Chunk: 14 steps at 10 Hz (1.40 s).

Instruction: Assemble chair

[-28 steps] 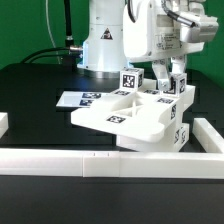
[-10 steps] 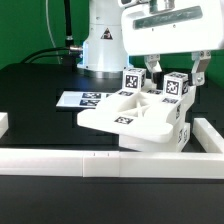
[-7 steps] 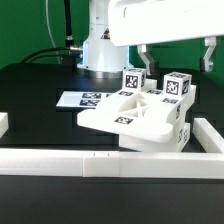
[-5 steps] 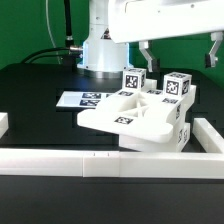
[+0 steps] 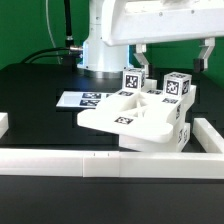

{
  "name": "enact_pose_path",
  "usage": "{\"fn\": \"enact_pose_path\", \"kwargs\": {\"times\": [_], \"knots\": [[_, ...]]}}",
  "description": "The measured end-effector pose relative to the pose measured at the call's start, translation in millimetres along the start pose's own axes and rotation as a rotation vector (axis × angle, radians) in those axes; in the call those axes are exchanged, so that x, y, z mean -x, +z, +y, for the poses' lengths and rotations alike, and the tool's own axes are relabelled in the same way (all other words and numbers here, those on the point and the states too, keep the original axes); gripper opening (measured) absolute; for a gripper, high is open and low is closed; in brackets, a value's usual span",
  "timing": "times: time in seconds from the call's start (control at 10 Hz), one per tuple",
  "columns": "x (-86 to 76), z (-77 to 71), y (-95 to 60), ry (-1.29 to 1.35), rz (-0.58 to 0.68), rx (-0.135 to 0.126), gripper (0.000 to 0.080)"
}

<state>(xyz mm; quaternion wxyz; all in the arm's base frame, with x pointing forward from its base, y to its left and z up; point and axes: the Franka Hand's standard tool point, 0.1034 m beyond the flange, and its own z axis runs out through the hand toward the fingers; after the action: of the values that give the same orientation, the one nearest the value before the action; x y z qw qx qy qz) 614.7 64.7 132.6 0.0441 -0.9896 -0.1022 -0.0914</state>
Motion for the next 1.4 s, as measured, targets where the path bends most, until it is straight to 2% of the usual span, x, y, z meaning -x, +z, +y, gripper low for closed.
{"fn": "enact_pose_path", "kwargs": {"times": [0.1,0.3,0.5,0.9,1.0,1.1,1.2,1.4], "knots": [[-2.6,-5.3,-0.5,-0.123,-0.009,0.02,0.0649],[-6.1,-8.6,-2.6,-0.269,-0.015,0.026,0.0649],[-5.7,-10.2,-1.1,-0.348,-0.021,0.044,0.0649],[0.8,-11.9,0.7,-0.333,-0.071,0.037,0.0649],[9.2,-15.1,2.7,-0.35,-0.163,0.022,0.0649],[10.0,-17.0,5.4,-0.346,-0.205,0.015,0.0649],[10.3,-18.8,8.3,-0.357,-0.25,0.02,0.0649],[10.9,-14.8,12.0,-0.355,-0.248,0.025,0.0649]]}}
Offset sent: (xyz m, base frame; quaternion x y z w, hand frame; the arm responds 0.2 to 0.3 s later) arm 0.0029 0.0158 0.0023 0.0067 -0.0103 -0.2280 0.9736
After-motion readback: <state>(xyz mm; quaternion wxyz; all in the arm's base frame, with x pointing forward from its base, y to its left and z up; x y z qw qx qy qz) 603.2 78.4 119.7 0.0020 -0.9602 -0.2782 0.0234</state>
